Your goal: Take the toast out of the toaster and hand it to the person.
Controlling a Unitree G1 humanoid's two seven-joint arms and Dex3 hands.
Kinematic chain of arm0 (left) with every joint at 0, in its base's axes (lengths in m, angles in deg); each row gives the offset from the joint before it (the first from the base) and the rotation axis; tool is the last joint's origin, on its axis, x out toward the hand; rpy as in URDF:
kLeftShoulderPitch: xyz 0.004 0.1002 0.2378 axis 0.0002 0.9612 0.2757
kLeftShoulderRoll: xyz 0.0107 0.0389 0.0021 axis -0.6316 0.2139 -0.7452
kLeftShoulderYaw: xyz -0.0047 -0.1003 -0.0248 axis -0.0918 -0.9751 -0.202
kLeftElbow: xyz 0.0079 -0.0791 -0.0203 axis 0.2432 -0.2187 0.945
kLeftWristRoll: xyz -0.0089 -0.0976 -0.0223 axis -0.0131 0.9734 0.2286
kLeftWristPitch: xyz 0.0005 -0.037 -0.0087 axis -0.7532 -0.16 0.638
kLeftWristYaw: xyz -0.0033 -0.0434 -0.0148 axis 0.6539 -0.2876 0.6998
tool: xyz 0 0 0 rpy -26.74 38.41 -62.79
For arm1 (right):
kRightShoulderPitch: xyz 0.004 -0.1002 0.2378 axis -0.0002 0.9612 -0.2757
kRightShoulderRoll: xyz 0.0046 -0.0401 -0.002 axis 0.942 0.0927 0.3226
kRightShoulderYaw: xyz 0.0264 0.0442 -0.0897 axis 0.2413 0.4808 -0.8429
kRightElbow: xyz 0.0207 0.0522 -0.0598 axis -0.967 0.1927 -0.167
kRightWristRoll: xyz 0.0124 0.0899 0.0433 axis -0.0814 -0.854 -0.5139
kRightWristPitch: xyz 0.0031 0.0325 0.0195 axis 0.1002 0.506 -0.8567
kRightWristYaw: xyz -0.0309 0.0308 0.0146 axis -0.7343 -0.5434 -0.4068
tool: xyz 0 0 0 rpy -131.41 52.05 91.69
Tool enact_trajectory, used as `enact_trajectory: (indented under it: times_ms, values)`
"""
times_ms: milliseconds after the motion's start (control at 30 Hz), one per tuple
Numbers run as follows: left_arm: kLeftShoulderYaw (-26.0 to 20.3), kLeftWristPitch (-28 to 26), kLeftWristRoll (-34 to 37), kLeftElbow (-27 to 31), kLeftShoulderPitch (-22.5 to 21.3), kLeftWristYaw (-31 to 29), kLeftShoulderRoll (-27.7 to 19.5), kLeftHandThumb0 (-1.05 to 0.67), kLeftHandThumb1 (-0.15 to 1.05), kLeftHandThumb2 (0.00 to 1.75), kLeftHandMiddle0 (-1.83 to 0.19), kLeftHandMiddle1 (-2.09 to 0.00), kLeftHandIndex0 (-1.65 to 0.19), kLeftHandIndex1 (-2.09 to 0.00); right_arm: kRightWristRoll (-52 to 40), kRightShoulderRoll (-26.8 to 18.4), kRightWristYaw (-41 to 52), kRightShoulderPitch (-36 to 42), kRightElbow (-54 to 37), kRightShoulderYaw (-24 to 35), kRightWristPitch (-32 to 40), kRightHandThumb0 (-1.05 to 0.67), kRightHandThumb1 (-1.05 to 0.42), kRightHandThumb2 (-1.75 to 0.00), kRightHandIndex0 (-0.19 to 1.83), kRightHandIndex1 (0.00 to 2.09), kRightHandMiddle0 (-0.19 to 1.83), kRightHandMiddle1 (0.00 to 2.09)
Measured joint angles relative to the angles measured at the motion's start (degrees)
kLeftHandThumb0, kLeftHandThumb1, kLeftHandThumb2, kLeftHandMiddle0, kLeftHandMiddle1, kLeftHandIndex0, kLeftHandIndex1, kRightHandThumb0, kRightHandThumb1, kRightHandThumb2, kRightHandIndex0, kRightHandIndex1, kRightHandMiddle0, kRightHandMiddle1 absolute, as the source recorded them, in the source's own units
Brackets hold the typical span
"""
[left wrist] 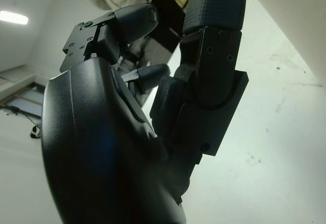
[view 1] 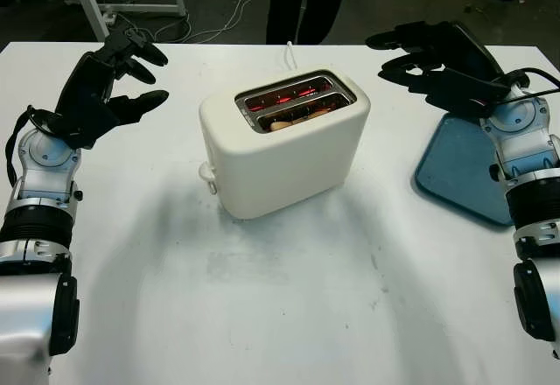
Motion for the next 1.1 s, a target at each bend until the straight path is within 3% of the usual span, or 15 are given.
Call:
enact_trajectory:
  times_ms: [1100]
  values:
    - [0.16, -0.41, -0.77, 0.32, 0.00, 0.74, 0.00, -1.05, 0.92, 0.27, -0.06, -1.64, -0.10, -1.50, -0.01, 0.00, 0.01, 0.00, -0.13, 0.00, 0.00, -0.39, -0.92, -0.24, 0.94, 0.01, 0.77, 0.00]
